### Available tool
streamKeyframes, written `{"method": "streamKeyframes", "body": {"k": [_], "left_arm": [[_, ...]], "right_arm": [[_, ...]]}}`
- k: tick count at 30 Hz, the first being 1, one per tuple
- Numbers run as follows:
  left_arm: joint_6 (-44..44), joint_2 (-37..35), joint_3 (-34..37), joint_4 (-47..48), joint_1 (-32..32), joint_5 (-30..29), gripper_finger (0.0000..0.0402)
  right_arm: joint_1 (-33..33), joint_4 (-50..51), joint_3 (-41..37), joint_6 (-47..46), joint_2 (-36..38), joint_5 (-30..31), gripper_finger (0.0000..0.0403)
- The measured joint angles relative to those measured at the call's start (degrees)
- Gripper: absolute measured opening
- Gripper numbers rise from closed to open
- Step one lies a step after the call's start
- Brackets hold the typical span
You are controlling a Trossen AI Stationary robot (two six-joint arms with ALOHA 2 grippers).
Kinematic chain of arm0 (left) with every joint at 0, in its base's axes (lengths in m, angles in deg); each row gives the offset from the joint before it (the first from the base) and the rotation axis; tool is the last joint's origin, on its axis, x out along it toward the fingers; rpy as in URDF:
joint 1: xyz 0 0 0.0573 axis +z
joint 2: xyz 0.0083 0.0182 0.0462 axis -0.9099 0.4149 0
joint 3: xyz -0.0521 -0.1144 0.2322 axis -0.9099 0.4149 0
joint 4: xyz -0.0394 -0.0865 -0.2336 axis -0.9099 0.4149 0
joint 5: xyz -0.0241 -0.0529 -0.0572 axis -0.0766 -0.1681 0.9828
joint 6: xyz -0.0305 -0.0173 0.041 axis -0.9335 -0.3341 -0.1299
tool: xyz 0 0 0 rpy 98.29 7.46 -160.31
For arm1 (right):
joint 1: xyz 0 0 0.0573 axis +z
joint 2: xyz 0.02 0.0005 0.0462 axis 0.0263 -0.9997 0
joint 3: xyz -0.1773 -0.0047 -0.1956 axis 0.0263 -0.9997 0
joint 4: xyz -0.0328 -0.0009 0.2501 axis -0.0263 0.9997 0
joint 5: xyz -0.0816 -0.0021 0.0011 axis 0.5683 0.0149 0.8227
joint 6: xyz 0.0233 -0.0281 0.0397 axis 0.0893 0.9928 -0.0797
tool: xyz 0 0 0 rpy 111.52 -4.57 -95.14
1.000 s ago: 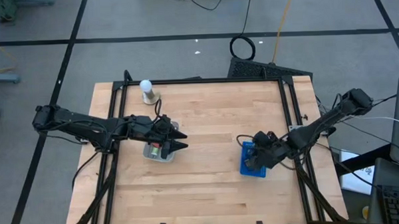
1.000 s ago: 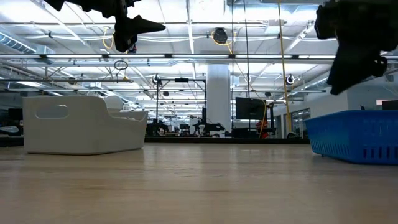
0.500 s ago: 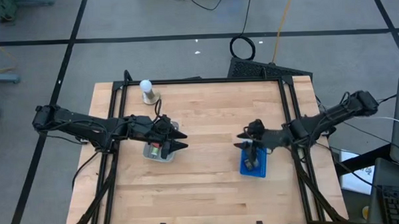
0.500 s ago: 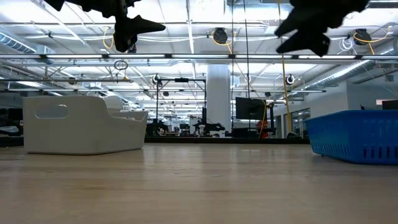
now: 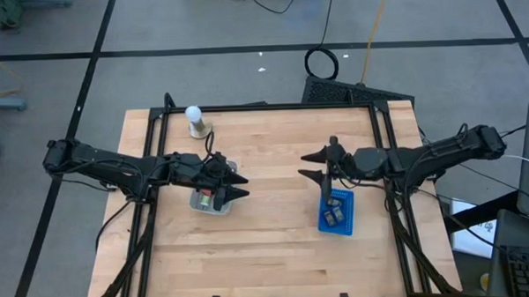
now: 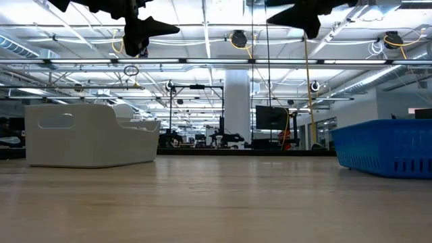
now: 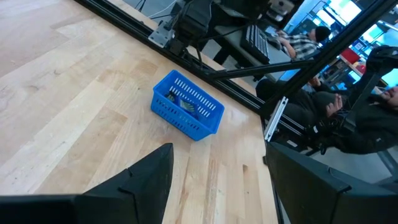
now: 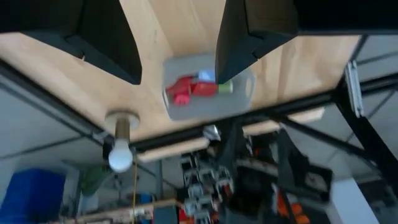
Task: Pick & Place Office items
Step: Return to Home Position
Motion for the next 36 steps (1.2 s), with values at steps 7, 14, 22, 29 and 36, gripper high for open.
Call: {"method": "streamKeyframes", "body": {"k": [7,14,22,29,36], "left_arm": [[2.00,0.00,0.00,0.00,-0.02,0.02,0.0255],[7.82,0.00,0.00,0.00,-0.02,-0.61,0.0255],[11.04,-0.02,0.00,-1.79,0.04,-3.23,0.0255],[20.46,-0.93,0.06,-1.39,3.35,-4.07,0.0255],[24.71,-6.64,-0.02,0.56,10.25,-4.34,0.0255]], "right_arm": [[0.01,-3.53,0.07,0.36,0.01,0.74,0.0198],[0.01,-6.08,0.07,-1.13,0.01,3.87,0.0194],[-0.01,-7.57,0.07,2.04,-0.01,6.73,0.0191],[-1.52,-6.00,0.07,9.70,2.71,7.97,0.0188],[-5.14,5.22,0.04,10.87,12.33,7.32,0.0189]]}}
